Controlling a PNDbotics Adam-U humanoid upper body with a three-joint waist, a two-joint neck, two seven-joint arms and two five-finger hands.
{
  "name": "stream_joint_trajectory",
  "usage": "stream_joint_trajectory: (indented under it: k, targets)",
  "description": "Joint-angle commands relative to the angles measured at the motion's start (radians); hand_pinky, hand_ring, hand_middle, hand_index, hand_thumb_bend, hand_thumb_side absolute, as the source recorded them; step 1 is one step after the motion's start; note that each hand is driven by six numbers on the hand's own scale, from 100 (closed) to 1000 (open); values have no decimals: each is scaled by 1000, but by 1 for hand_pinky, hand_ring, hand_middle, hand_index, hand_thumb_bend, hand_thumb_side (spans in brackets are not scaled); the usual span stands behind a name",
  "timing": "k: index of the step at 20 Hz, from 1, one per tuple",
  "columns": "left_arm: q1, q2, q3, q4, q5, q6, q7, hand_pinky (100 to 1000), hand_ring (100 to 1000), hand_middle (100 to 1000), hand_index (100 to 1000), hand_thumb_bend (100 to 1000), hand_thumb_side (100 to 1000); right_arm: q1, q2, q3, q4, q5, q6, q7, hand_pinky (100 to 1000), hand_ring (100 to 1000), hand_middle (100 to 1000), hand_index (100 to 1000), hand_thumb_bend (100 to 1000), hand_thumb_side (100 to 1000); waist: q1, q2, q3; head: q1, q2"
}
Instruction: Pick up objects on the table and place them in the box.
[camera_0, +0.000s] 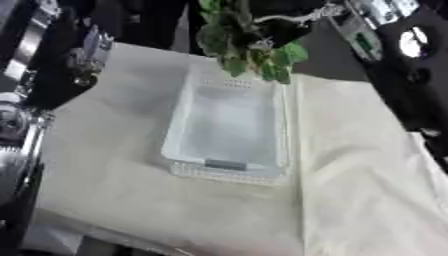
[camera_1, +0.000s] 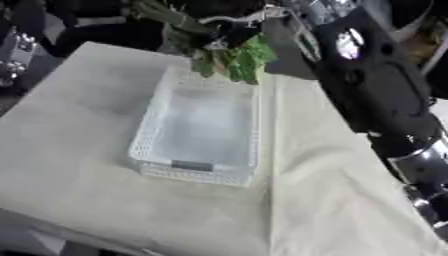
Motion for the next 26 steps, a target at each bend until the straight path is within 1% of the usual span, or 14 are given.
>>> stream_joint_trajectory:
  k: [1, 2, 3, 4, 5, 6, 7, 8, 9, 10, 13, 16, 21, 26]
  targets:
    - [-26, 1, -4, -14, 8, -5, -8, 588, 693, 584, 822, 100, 716, 17, 53, 12, 39, 44, -17, -31, 481, 398, 302, 318, 100, 100, 7, -5, 3, -26, -2]
    - [-29, -1, -5, -14, 9, -6, -10, 588, 693, 584, 822, 100, 716, 40, 77, 21, 63, 58, -27, -38, 531, 448, 383, 410, 100, 100, 6, -4, 6, -30, -2]
    - [-31, -2, -6, -14, 10, -7, -12, 588, 693, 584, 822, 100, 716, 57, 96, 27, 89, 75, -35, -41, 583, 489, 449, 476, 100, 100, 6, -3, 7, -32, -2]
    - [-34, -4, -7, -14, 11, -8, -13, 588, 692, 584, 822, 100, 716, 79, 116, 36, 116, 100, -43, -34, 785, 622, 610, 624, 100, 100, 6, -1, 9, -35, -2]
    - [-36, -5, -7, -14, 12, -8, -14, 588, 692, 584, 822, 100, 716, 94, 131, 41, 137, 125, -50, -27, 785, 622, 610, 624, 100, 100, 6, -1, 10, -37, -2]
    - [-38, -7, -7, -14, 13, -9, -15, 588, 691, 584, 822, 100, 717, 118, 147, 52, 167, 149, -55, -9, 1000, 870, 859, 862, 284, 480, 5, 1, 11, -35, -2]
    - [-40, -8, -6, -14, 14, -10, -15, 588, 691, 584, 822, 100, 717, 135, 160, 60, 189, 166, -57, 8, 1000, 953, 949, 966, 398, 717, 5, 1, 11, -33, -2]
    - [-41, -8, -6, -14, 14, -10, -15, 588, 691, 583, 822, 100, 716, 153, 169, 70, 214, 179, -58, 32, 1000, 1000, 1000, 1000, 468, 821, 5, 2, 11, -30, -2]
    - [-42, -9, -6, -14, 15, -10, -15, 588, 691, 583, 823, 100, 716, 165, 176, 77, 234, 183, -59, 58, 1000, 1000, 1000, 1000, 485, 841, 5, 2, 10, -28, -2]
    - [-42, -8, -6, -14, 15, -10, -16, 588, 691, 582, 822, 100, 716, 175, 176, 86, 251, 179, -59, 86, 1000, 1000, 1000, 1000, 514, 925, 5, 2, 9, -24, -2]
    - [-40, -6, -5, -14, 14, -9, -15, 588, 691, 582, 822, 100, 716, 184, 164, 120, 256, 129, -59, 177, 1000, 1000, 1000, 1000, 525, 954, 4, 0, 6, -18, -2]
    - [-37, -3, -4, -14, 12, -9, -14, 587, 691, 580, 822, 100, 716, 186, 146, 144, 215, 52, -59, 252, 1000, 1000, 1000, 1000, 520, 944, 5, -1, 3, -13, -2]
    - [-34, -1, -2, -14, 10, -8, -12, 587, 692, 581, 823, 100, 716, 187, 126, 151, 167, -45, -59, 348, 1000, 1000, 1000, 1000, 517, 941, 6, -1, -2, -13, -2]
    - [-32, -1, -2, -14, 8, -7, -10, 587, 692, 582, 823, 100, 717, 180, 108, 147, 139, -103, -59, 408, 1000, 1000, 1000, 1000, 516, 926, 6, -1, -3, -12, -2]
